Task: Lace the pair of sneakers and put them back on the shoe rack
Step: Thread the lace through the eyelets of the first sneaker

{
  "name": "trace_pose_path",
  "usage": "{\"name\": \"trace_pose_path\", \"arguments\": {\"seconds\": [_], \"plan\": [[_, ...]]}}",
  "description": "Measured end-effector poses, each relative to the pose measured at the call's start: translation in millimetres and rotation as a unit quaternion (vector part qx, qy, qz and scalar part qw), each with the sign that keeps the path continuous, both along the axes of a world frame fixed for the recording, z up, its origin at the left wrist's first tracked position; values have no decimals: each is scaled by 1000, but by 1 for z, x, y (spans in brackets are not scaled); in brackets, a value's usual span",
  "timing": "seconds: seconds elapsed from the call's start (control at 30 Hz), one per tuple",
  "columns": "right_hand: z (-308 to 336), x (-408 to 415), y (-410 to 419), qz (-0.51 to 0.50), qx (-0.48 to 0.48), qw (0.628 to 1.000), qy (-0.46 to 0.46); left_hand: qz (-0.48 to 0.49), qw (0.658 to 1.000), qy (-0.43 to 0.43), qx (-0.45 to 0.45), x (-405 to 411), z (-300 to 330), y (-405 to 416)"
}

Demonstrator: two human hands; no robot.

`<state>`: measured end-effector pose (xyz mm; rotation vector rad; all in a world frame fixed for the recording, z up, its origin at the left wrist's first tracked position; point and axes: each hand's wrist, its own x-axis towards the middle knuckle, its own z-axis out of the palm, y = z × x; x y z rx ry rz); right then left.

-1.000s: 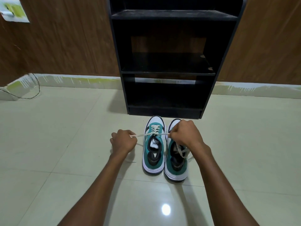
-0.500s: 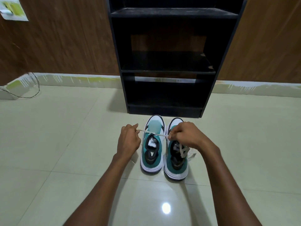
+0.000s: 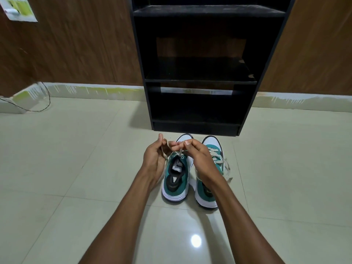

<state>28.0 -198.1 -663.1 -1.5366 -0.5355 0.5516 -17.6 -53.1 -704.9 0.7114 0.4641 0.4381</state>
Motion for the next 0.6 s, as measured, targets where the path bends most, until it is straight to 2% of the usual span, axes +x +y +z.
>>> {"name": "trace_pose_path", "arguments": {"seconds": [0.17, 0.33, 0.47, 0.6], "plan": [[-13, -5, 14, -79, 98, 989, 76, 107, 994, 15, 12, -3, -6, -2], [-17, -21, 34, -128, 183, 955, 193, 100, 994, 38, 24, 0, -1, -4], [-24, -25, 34, -135, 147, 964, 177, 86, 994, 46, 54, 3, -2, -4], [-24, -30, 19, -111, 82, 983, 118, 134, 983, 90, 87, 6, -4, -5]]}}
